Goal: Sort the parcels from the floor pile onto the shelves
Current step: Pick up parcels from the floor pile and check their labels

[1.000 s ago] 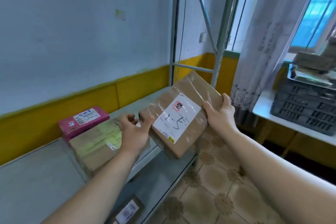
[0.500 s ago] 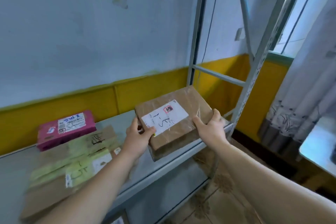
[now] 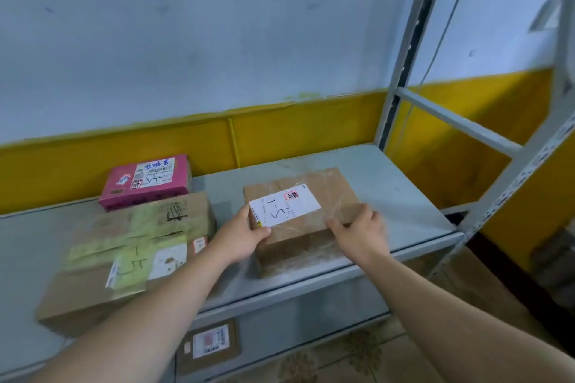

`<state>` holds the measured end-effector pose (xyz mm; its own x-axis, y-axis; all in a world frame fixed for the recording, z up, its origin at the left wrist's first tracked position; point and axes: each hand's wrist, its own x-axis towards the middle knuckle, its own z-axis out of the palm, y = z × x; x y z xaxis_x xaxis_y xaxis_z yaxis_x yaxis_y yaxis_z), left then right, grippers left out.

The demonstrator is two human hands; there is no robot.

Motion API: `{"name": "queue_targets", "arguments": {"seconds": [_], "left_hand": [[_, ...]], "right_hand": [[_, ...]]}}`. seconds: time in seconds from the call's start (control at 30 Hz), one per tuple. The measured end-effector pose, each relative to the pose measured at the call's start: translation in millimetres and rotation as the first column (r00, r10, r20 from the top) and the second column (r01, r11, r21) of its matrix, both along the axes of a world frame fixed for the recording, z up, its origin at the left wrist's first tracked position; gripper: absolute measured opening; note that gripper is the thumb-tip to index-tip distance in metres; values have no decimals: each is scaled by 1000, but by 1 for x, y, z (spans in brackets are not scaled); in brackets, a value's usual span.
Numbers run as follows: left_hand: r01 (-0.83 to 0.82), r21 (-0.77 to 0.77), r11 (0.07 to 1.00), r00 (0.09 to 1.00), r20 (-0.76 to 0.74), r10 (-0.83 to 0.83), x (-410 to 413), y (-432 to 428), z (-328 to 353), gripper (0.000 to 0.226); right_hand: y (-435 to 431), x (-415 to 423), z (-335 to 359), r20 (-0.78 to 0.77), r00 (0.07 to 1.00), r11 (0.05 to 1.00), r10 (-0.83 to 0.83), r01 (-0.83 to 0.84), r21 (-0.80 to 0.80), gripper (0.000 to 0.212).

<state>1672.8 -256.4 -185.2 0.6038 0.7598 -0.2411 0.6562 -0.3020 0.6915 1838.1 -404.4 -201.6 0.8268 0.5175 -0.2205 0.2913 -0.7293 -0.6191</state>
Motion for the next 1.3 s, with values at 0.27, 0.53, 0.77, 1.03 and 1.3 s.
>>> {"name": "queue_targets", "arguments": {"seconds": [0.27,0.53,0.77,1.03,1.3], "left_hand": [[74,359,930,865,-488,119,-56,82,-29,75],[22,308,951,848,-509,146,-73,91,-48,73],[-60,328,943,817,-526,235,-73,121,-51,79],[-71,375,924,812,-517,272,-75,118,-61,90],[-76,375,924,797,-533,282,-75,117,-62,99]], "right_hand": [[60,-18,-3,256,726,741,638,-490,-459,77],[125,-22,-6,281,715,734,640,-461,-498,77],[176,-4,-6,299,686,721,663,-477,-503,76],[235,10,-10,317,657,709,684,-498,-499,78],[255,16,-12,318,650,707,690,-512,-487,78]]}}
